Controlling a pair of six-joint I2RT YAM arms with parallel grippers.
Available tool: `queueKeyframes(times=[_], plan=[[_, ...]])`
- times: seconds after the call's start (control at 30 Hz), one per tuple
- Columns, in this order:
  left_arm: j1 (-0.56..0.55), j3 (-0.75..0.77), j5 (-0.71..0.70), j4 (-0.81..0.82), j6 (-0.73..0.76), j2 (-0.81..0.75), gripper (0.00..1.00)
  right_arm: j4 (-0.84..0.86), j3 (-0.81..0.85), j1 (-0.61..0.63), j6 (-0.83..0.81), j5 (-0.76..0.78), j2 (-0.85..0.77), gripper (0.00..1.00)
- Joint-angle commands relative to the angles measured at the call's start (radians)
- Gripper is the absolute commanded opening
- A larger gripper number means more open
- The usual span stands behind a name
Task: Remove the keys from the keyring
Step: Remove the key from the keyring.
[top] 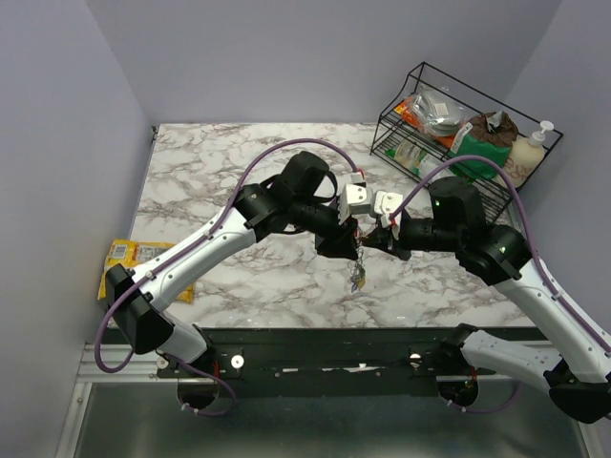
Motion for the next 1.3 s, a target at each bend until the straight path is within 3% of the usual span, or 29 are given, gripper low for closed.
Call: queueKeyframes(times=[0.0,0.53,1.0,1.27], plan=[[-0.002,0.025,-0.024,0.046,0.014,-0.056,0.40,-0.025,-0.024,-0.005,0.006,-0.013,0.006,0.10],[0.001,0.025,-0.053,0.037,0.031,-0.073,0.41,-0.077,-0.028,-0.005,-0.025,-0.017,-0.021,0.10],[0.000,0.033,0.094,-0.012,0.061,-0.055,0.41,-0.054,-0.012,-0.009,0.003,-0.004,-0.003,0.10],[-0.004,0.020,0.096,-0.020,0.071,-0.040,0.41,-0.055,0.005,-0.025,0.014,-0.051,-0.006,0.10]])
